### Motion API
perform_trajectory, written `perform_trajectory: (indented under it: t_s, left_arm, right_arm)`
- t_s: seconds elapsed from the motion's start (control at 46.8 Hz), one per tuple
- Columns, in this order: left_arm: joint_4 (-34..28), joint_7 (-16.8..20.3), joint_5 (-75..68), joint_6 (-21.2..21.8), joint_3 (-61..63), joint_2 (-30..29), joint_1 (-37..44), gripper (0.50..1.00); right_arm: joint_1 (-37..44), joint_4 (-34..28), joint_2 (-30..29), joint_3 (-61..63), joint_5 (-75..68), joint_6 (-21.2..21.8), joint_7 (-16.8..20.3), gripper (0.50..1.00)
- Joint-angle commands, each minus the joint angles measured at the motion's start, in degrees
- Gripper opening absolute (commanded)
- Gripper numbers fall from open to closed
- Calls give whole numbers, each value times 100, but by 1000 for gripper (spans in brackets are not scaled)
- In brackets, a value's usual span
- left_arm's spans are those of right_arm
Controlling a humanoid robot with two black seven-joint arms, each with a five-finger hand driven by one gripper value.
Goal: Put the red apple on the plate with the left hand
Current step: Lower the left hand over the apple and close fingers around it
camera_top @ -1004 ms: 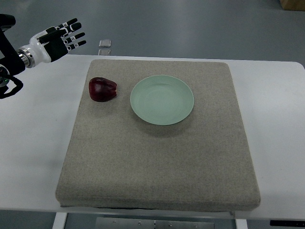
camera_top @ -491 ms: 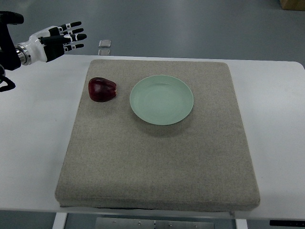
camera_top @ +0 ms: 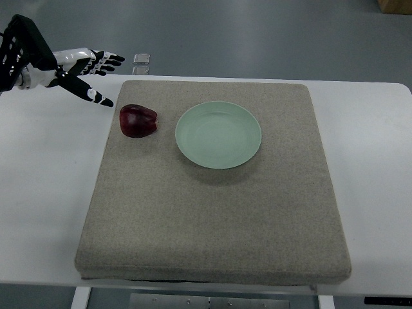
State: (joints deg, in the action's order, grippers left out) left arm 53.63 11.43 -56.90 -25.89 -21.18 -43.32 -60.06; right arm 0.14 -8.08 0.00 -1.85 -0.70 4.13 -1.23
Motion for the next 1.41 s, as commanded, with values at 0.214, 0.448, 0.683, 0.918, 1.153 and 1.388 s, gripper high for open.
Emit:
perform_trajectory:
  t_s: [0.214,0.448,0.683,0.918,1.153,1.388]
  left_arm:
    - [262,-9,-1604,400,35,96,-120,990]
    - [297,-18,-1992,462,263,429,-85,992]
    - [280,-44,-2422,497,272,693,-32,986]
    - [218,-35,-2458,567,272,772,-14,979]
    - [218,-35,-2466,576,281,799,-6,958]
    - [209,-35,-2581,567,281,816,3,894]
  right_arm:
    - [3,0,0,0,0,0,0,932]
    - [-5,0,0,0,0,0,0,932]
    - [3,0,0,0,0,0,0,932]
    - [3,0,0,0,0,0,0,932]
    - [3,0,0,0,0,0,0,932]
    - [-5,0,0,0,0,0,0,930]
